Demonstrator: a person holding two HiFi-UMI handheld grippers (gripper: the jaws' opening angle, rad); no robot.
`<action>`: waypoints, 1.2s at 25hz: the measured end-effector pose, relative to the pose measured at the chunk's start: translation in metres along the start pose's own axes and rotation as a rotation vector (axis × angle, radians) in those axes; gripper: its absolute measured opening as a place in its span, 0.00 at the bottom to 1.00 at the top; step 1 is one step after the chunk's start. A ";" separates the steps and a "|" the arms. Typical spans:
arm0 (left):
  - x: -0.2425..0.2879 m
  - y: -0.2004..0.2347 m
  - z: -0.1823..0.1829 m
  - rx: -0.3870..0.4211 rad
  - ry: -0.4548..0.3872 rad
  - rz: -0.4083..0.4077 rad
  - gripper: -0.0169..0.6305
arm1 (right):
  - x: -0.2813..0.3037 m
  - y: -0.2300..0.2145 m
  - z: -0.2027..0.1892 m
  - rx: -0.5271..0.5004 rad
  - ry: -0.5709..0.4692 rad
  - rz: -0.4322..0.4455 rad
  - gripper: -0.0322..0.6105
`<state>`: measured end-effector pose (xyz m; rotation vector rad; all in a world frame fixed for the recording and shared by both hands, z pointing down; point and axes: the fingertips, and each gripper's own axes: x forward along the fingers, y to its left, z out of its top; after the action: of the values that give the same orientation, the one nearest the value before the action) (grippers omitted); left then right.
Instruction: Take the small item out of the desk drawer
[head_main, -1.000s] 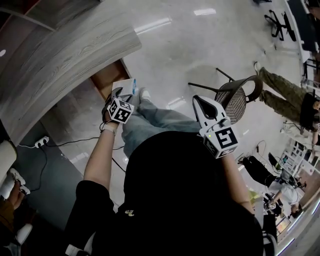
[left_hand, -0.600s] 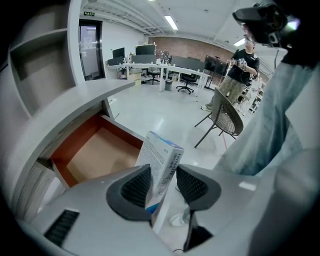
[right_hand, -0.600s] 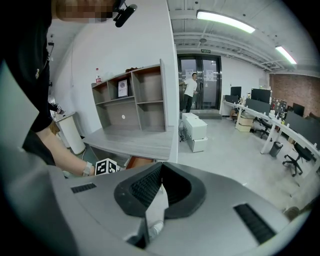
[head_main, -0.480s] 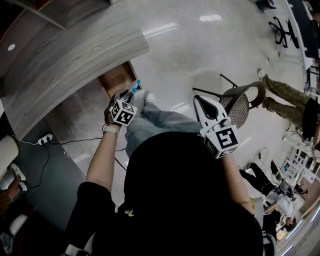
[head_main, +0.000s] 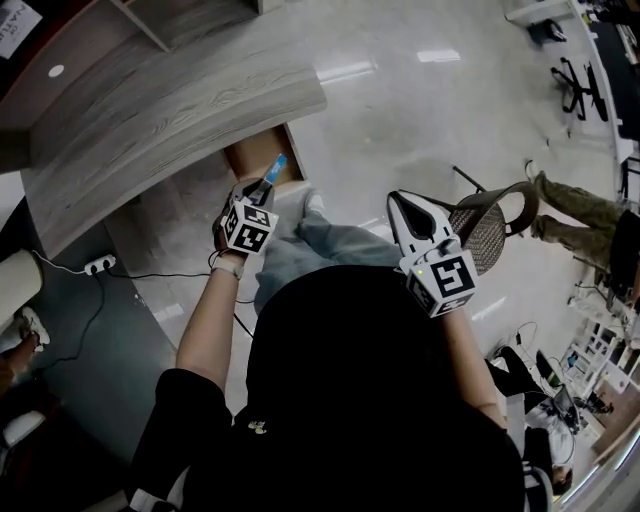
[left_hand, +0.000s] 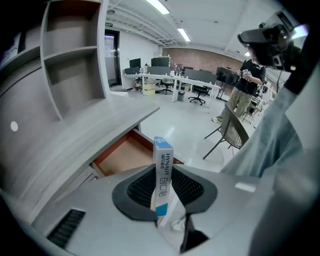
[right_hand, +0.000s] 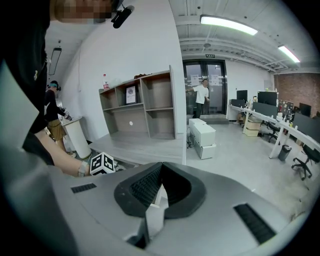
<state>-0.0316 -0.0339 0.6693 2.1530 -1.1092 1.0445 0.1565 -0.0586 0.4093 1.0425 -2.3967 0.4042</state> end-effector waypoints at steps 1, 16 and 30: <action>-0.007 0.003 0.001 -0.008 -0.009 0.007 0.18 | 0.003 0.005 0.002 -0.006 -0.006 0.010 0.05; -0.131 0.026 0.018 -0.153 -0.151 0.094 0.18 | 0.035 0.081 0.039 -0.082 -0.065 0.168 0.05; -0.270 0.052 0.044 -0.305 -0.392 0.287 0.18 | 0.072 0.160 0.096 -0.171 -0.145 0.415 0.05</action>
<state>-0.1586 0.0286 0.4292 2.0331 -1.6782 0.5217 -0.0358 -0.0386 0.3568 0.5122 -2.7240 0.2624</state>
